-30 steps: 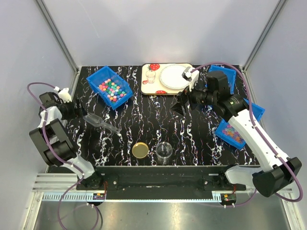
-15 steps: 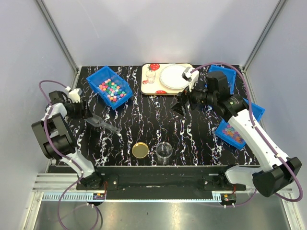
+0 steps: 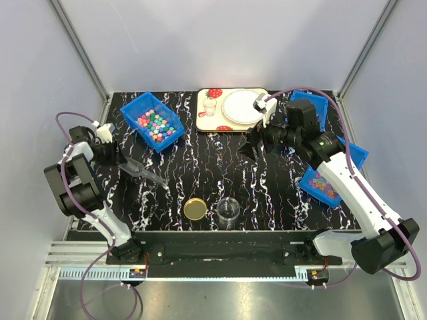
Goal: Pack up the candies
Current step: Pick up the spatula from the center of the board.
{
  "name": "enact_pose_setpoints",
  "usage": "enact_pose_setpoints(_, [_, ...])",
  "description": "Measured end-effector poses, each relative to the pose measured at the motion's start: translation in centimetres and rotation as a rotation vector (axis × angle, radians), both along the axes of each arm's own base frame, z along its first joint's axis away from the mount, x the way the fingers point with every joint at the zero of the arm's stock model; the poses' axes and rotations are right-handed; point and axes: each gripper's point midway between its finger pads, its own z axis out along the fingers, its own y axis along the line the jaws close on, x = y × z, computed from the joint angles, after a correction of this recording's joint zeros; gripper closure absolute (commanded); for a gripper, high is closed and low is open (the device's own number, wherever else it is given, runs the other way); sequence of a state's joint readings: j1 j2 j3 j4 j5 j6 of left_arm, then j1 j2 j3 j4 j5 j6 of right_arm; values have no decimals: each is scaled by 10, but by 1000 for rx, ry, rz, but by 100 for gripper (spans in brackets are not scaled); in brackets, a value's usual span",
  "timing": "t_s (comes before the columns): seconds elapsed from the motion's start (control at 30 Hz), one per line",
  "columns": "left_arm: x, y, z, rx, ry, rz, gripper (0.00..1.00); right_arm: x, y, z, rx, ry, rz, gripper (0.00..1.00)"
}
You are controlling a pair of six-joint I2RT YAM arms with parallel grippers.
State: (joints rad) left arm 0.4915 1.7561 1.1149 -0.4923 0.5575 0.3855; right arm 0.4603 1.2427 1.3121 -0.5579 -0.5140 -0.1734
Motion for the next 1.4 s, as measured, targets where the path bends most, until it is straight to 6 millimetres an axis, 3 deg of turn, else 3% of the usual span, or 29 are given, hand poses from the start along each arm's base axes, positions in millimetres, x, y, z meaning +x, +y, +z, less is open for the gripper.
enact_pose_setpoints(0.03, [0, 0, 0, -1, 0, 1, 68, 0, 0, 0, 0, 1, 0, 0])
enact_pose_setpoints(0.23, [1, -1, 2, -9, -3, -1, 78, 1, 0, -1, 1, -2, 0, 0])
enact_pose_setpoints(0.4, [-1, -8, 4, -52, 2, -3, 99, 1, 0, -1, 1, -1, 0, 0])
enact_pose_setpoints(0.8, [-5, -21, 15, -107, -7, -22, 100, 1, 0, -1, 1, -2, 0, 0])
enact_pose_setpoints(1.17, [-8, -47, 108, -98, -224, -67, 100, 1, 1, -1, 3, -6, -1, 0])
enact_pose_setpoints(1.3, [-13, -68, 140, -88, -298, -103, 100, 1, 1, -1, 5, -5, 2, 0])
enact_pose_setpoints(1.33, [-21, -85, 165, -74, -362, -136, 100, 0, 1, -3, 3, 0, 4, 0])
enact_pose_setpoints(1.4, [-22, -89, 169, -71, -371, -139, 100, 0, 2, -3, 6, 3, 9, 0])
